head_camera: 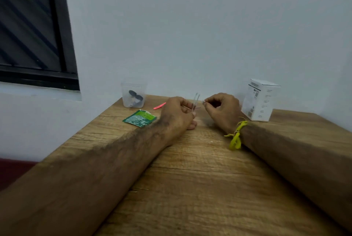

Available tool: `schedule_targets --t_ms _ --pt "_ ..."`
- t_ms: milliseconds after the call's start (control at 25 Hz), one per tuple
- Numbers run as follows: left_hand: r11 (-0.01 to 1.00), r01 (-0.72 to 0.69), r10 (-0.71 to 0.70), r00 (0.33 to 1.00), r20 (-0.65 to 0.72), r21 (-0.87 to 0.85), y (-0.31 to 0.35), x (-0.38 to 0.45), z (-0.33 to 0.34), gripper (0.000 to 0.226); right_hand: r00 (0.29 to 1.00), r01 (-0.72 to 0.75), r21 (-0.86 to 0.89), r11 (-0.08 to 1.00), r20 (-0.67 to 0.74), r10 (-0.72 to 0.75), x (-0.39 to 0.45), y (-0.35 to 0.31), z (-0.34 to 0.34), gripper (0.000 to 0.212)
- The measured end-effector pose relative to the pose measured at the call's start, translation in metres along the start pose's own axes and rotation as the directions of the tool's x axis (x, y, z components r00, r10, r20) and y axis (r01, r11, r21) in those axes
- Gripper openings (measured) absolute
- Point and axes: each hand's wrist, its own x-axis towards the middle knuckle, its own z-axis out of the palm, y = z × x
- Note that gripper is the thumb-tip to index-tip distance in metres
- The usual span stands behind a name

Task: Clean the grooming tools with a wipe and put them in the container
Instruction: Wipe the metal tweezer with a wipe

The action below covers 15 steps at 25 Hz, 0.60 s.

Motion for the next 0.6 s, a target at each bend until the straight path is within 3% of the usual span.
schedule_targets --t_ms 120,200,280,400,600 --pt "0.949 -0.162 0.181 0.982 -0.046 0.272 0.003 0.006 -0.011 0.013 0.985 0.164 -0.089 0.983 0.067 -0.158 0.009 -0.001 0.015 0.005" --pt "0.843 -0.272 0.350 0.932 -0.090 0.464 0.013 0.011 -0.023 0.012 0.949 0.294 -0.097 0.951 0.151 -0.278 0.010 0.000 0.019 0.006" --pt "0.748 -0.317 0.476 0.869 -0.137 0.583 0.024 0.017 -0.039 0.011 0.940 0.312 -0.077 0.947 0.167 -0.296 0.009 0.003 0.018 0.006" --pt "0.672 -0.238 0.527 0.819 -0.227 0.701 0.039 0.027 -0.065 0.016 0.963 0.253 -0.024 0.967 0.101 -0.250 0.011 0.006 0.013 0.004" --pt "0.677 0.003 0.470 0.768 -0.435 0.736 0.048 0.042 -0.111 0.023 0.954 0.260 -0.033 0.965 0.162 -0.252 0.008 0.003 0.015 0.005"
